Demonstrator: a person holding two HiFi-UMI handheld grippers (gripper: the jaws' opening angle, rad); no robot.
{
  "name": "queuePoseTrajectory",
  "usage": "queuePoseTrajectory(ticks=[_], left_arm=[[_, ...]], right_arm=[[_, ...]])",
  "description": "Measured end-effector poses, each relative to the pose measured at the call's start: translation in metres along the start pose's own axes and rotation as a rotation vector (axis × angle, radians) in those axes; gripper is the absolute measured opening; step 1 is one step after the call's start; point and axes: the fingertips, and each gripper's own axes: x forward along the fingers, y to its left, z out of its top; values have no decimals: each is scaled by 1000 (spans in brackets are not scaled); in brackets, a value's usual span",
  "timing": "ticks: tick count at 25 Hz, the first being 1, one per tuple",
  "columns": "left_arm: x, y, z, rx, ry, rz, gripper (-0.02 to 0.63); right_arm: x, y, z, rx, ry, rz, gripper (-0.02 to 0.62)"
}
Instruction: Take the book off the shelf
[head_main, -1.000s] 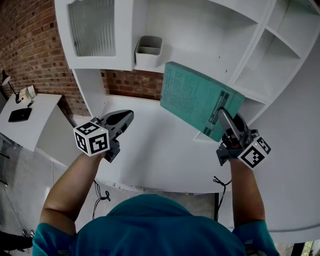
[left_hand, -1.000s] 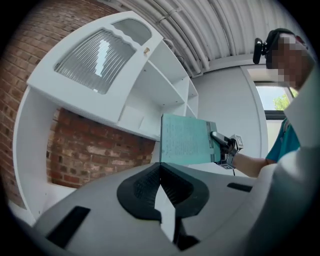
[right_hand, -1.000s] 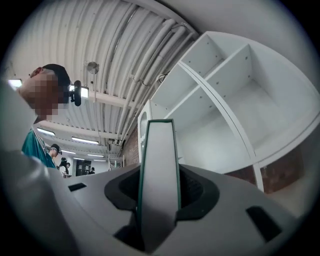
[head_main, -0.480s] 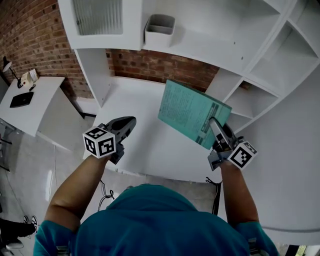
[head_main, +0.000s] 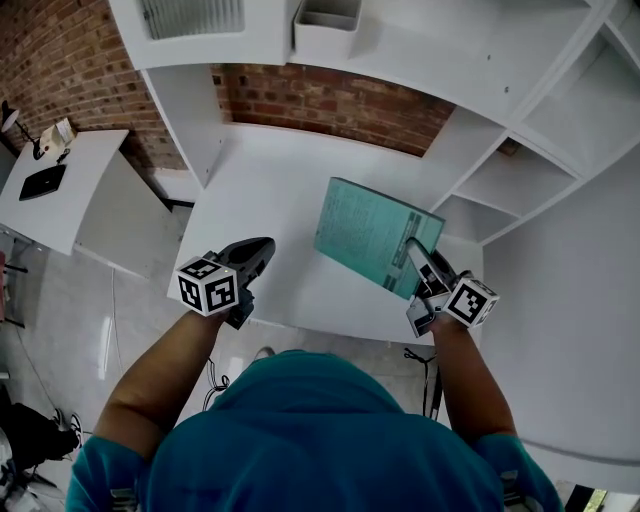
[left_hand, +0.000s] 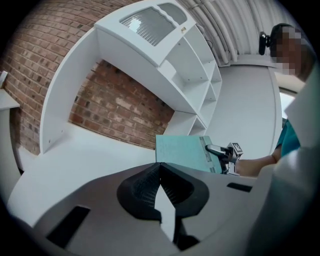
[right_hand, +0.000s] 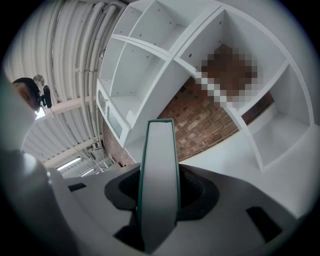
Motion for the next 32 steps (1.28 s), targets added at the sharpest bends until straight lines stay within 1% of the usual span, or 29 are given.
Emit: queuePoseTrajectory(ticks=[3,6,9,12,13,15,17,18,21,27,32], left_arm=[[0,-1,-17,-32,21,4,16],[0,-4,-34,-48,49,3,16],[1,-5,-53,-40,91,6,17],[-3,-5,-73,-26,138,11,16],[-4,-5,-78,-26,150,13,16],[-4,-5,-88,-34,166,13,16],[-3,-4,-94,-47,175,16,16],[-3,-4,-97,-50,179,19,16],[-1,-1,-103,-55,190,28,15],[-4,3,-103,-87,174,45,16],[-2,6,-97,-104,153,52,15]], right_arm=[[-2,-13,-19,37,27,-27,170],[-2,-21,-33,80,31,-33,170],[-6,-34,-47,126,41,-67,170],[-10,-42,-60,179,42,-75,170],[-12,-46,-64,194,44,-87,170],[-17,-59,-72,217,57,-137,170],[-20,-68,-78,230,65,-158,170],[-20,-71,-80,233,67,-155,170],[-16,-72,-84,242,67,-109,170],[-18,-75,-90,283,67,-117,170],[-17,-77,-87,295,56,-113,170]])
